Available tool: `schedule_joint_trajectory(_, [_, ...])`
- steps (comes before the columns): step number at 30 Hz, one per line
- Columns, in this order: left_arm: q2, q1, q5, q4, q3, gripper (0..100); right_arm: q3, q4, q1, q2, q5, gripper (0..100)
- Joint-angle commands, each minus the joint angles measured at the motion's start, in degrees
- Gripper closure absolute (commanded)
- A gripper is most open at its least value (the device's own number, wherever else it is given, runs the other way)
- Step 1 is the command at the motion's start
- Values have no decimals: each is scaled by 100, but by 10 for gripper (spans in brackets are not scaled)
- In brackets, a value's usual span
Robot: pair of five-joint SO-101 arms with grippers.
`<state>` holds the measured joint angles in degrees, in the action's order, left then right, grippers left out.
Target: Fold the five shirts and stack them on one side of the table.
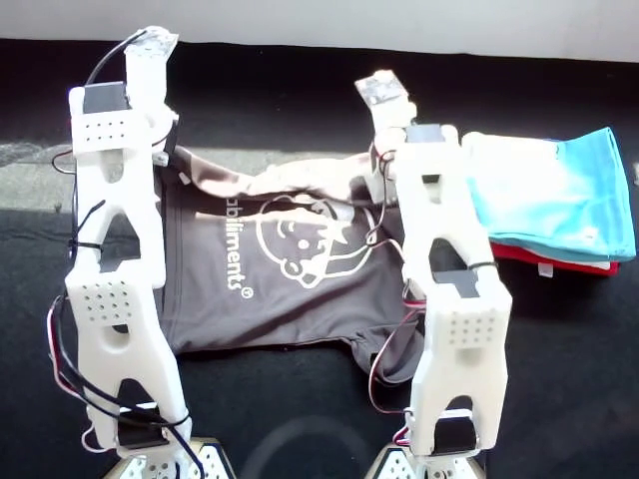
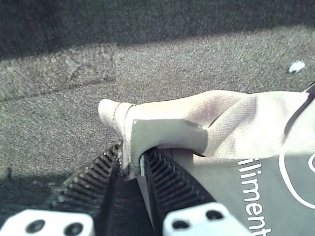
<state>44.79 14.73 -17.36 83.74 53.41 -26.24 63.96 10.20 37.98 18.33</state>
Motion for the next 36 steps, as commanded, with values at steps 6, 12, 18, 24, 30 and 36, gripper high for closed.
schedule_joint_trajectory(6, [-57, -101, -18, -79, 251, 987, -2246, -40, -470, 1059, 62, 861])
schedule_joint_trajectory(12, [-57, -101, -35, -79, 251, 987, -3785, 1420, -444, 1156, 62, 861])
schedule_joint_trajectory(18, [-57, -101, -35, -79, 251, 987, -4242, 2668, -418, 1244, 70, 855])
schedule_joint_trajectory(24, [-57, -101, -35, -79, 251, 987, -4277, 2220, -418, 1833, 18, 796])
schedule_joint_trajectory(30, [-57, -101, -35, -79, 251, 987, -4277, 1604, -338, 2097, -492, 796])
schedule_joint_trajectory(36, [-57, -101, -35, -79, 251, 987, -4233, 1024, -321, 2141, -492, 796])
